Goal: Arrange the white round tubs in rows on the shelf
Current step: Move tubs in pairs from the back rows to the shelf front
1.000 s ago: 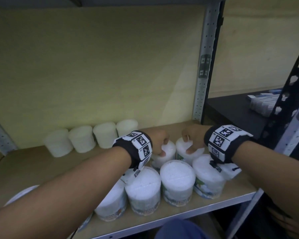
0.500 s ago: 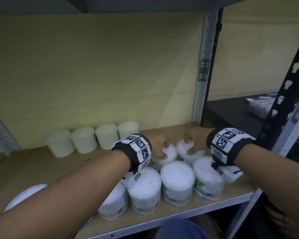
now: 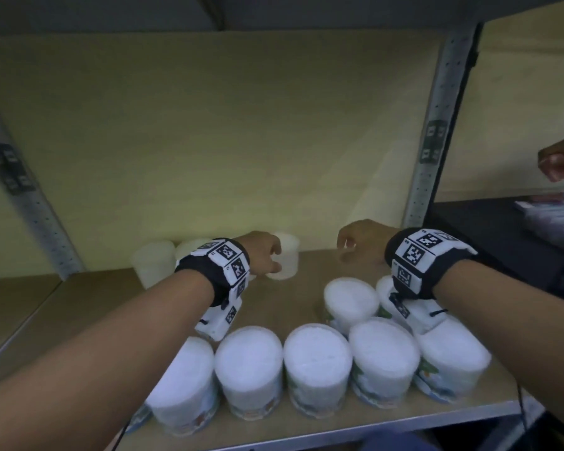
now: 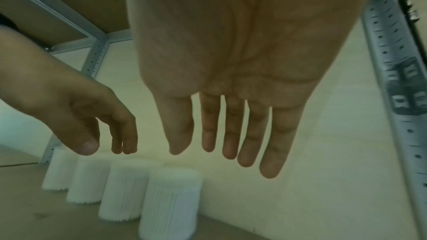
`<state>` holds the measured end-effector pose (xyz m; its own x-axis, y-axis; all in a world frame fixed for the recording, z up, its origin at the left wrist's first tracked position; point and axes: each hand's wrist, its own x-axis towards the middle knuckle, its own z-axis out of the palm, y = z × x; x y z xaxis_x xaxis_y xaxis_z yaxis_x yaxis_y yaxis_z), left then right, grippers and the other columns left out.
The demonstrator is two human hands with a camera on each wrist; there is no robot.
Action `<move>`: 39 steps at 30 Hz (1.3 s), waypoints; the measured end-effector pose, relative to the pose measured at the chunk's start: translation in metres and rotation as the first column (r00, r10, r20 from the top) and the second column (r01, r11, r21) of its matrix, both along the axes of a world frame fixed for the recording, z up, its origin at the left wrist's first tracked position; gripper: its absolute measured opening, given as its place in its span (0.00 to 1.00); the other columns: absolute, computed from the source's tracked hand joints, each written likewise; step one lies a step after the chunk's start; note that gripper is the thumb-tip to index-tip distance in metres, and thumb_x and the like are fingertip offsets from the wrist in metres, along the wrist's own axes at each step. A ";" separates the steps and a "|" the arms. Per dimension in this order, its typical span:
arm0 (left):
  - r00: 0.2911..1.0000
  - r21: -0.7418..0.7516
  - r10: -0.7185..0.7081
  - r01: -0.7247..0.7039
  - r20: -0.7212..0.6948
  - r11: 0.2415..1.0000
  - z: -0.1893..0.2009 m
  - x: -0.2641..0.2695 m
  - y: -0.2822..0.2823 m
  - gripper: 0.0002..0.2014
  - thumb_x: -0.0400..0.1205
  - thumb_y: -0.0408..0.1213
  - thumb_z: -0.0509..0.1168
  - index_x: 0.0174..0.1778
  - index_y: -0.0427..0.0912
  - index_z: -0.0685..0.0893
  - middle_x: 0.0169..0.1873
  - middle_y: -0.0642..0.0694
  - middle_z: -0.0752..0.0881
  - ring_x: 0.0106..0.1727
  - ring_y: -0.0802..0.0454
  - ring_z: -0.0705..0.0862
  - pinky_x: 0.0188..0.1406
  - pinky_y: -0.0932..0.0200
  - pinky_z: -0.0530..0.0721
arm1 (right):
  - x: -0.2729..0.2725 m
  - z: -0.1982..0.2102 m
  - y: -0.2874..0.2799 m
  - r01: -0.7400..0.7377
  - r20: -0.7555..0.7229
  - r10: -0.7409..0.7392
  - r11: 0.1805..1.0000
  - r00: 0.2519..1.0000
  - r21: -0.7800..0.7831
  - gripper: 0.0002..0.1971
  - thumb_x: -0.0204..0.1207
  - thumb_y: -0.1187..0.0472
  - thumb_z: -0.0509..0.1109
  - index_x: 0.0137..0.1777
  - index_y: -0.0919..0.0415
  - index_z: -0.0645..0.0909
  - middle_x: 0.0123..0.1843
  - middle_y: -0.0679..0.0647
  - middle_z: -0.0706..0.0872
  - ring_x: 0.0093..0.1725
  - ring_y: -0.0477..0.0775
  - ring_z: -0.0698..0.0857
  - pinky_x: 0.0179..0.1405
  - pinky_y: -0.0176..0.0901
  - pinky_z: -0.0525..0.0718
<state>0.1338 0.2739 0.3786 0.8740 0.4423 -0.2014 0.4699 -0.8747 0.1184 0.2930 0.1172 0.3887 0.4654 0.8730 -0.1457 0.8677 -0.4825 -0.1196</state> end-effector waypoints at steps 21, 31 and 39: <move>0.988 -0.005 0.144 -0.144 0.062 0.990 -0.029 -0.012 0.109 0.26 0.85 0.47 0.60 0.77 0.40 0.68 0.75 0.40 0.67 0.74 0.42 0.71 0.70 0.53 0.71 | -0.015 -0.031 0.146 -0.057 0.078 0.063 0.995 0.995 -0.076 0.22 0.81 0.48 0.65 0.70 0.61 0.75 0.71 0.57 0.77 0.68 0.58 0.78 0.67 0.47 0.77; 0.992 -0.003 0.104 -0.104 0.079 0.995 -0.040 -0.005 0.115 0.23 0.83 0.45 0.64 0.73 0.40 0.75 0.72 0.40 0.72 0.71 0.44 0.74 0.68 0.56 0.73 | -0.016 -0.041 0.158 -0.038 0.073 0.046 0.994 0.996 -0.107 0.26 0.82 0.49 0.64 0.72 0.67 0.74 0.73 0.61 0.75 0.72 0.60 0.76 0.69 0.45 0.73; 0.988 -0.015 0.101 -0.100 0.115 0.995 -0.042 -0.007 0.116 0.22 0.83 0.43 0.65 0.72 0.40 0.76 0.72 0.40 0.73 0.71 0.43 0.75 0.68 0.55 0.73 | -0.015 -0.040 0.154 -0.078 0.106 0.094 0.987 0.990 -0.141 0.24 0.81 0.53 0.67 0.74 0.61 0.72 0.76 0.58 0.72 0.74 0.58 0.73 0.71 0.43 0.70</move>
